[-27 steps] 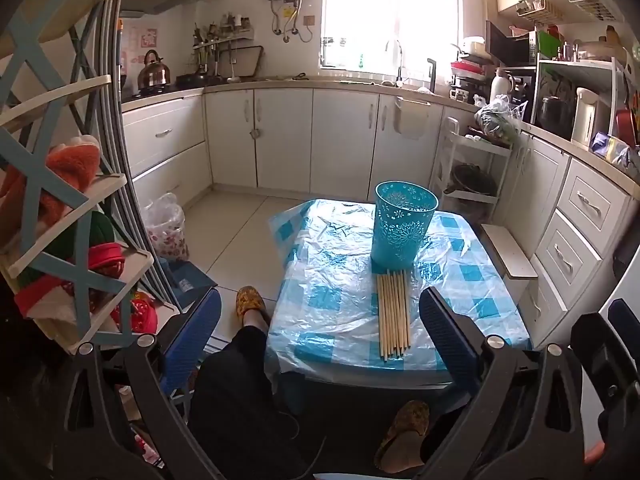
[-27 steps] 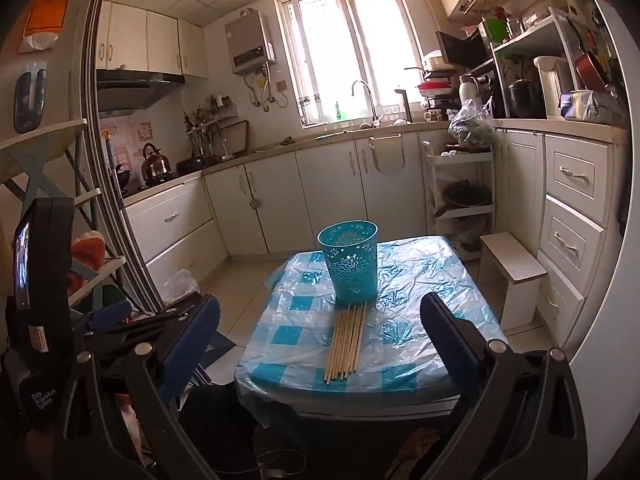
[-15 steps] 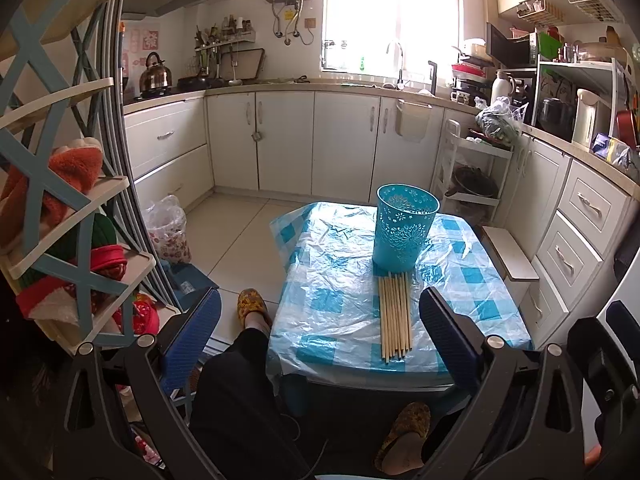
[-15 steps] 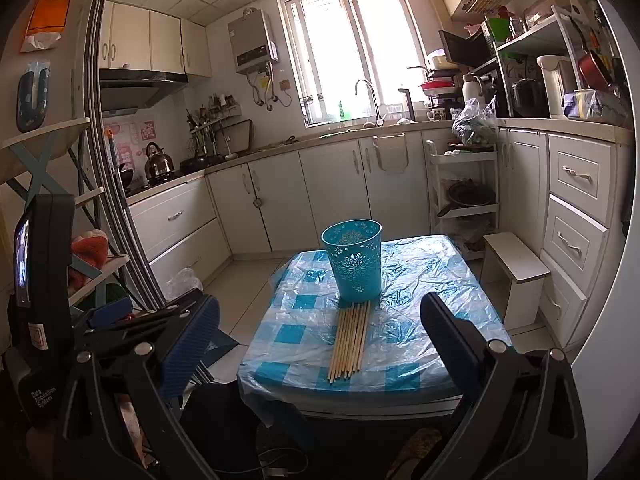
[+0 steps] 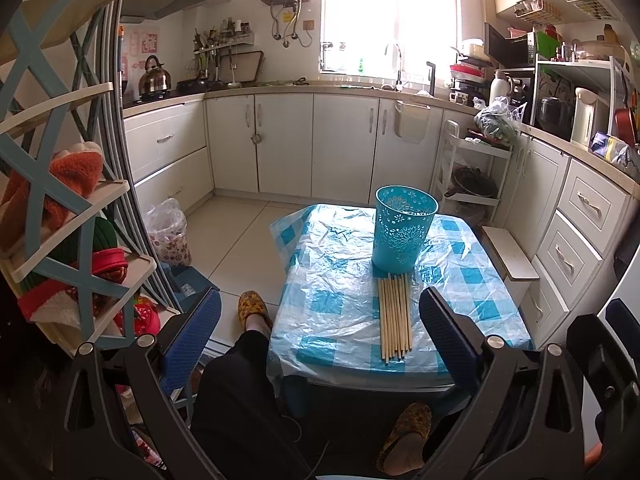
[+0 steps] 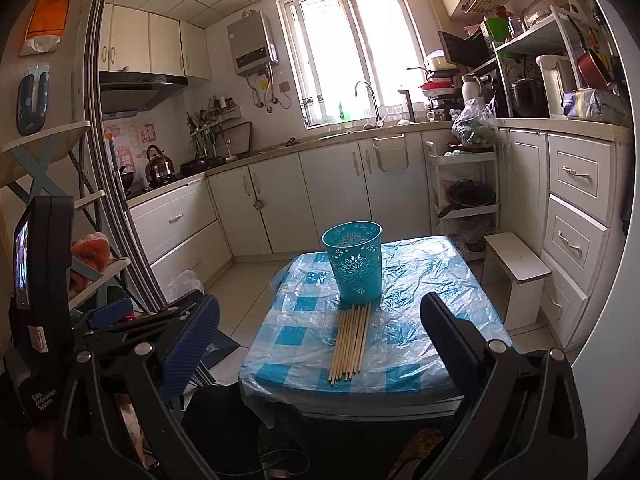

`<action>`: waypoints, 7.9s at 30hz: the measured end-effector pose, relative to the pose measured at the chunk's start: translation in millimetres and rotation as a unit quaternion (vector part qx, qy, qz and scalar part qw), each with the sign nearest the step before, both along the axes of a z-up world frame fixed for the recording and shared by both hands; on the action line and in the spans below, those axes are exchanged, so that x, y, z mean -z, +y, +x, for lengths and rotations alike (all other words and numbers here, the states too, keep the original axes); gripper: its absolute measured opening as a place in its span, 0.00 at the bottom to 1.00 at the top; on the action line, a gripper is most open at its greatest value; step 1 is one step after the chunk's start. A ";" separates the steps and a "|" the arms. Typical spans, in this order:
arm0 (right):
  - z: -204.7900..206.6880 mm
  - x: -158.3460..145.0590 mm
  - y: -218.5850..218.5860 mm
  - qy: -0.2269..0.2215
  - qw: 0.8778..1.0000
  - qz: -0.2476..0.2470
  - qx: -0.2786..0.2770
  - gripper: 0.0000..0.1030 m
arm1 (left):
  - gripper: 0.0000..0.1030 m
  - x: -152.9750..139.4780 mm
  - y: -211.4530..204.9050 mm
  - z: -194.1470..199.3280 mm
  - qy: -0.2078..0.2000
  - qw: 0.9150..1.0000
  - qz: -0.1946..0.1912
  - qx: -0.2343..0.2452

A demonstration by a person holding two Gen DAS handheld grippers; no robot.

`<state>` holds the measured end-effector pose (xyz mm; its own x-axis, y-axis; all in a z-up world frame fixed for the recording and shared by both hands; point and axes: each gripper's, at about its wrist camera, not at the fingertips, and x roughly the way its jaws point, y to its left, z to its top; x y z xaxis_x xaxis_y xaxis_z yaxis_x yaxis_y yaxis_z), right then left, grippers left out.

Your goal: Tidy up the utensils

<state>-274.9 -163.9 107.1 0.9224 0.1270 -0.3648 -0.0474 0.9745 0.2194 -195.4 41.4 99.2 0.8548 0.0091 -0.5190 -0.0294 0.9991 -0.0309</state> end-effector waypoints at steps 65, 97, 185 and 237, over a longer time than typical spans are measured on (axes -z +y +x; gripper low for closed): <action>215.5 162.7 -51.3 0.219 0.975 -0.047 -0.012 0.49 | 0.93 107.2 -16.1 142.2 0.142 0.990 0.009 0.005; 304.3 209.8 -62.2 0.285 0.950 -0.074 -0.103 0.09 | 0.79 221.2 -84.7 296.8 0.251 0.966 0.021 0.051; 281.3 170.2 -108.2 0.256 0.958 0.069 -0.110 0.06 | 0.67 77.2 -23.6 264.1 0.021 0.995 -0.094 0.038; 293.2 191.2 -55.5 0.236 0.969 -0.007 -0.068 0.15 | 0.77 149.0 -14.1 186.0 0.146 0.983 -0.101 0.053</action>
<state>18.3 -219.5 -84.1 0.6268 0.2280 -0.7451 -0.0740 0.9693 0.2343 -9.4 27.4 -49.8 0.6593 -0.1995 -0.7249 0.0367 0.9715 -0.2340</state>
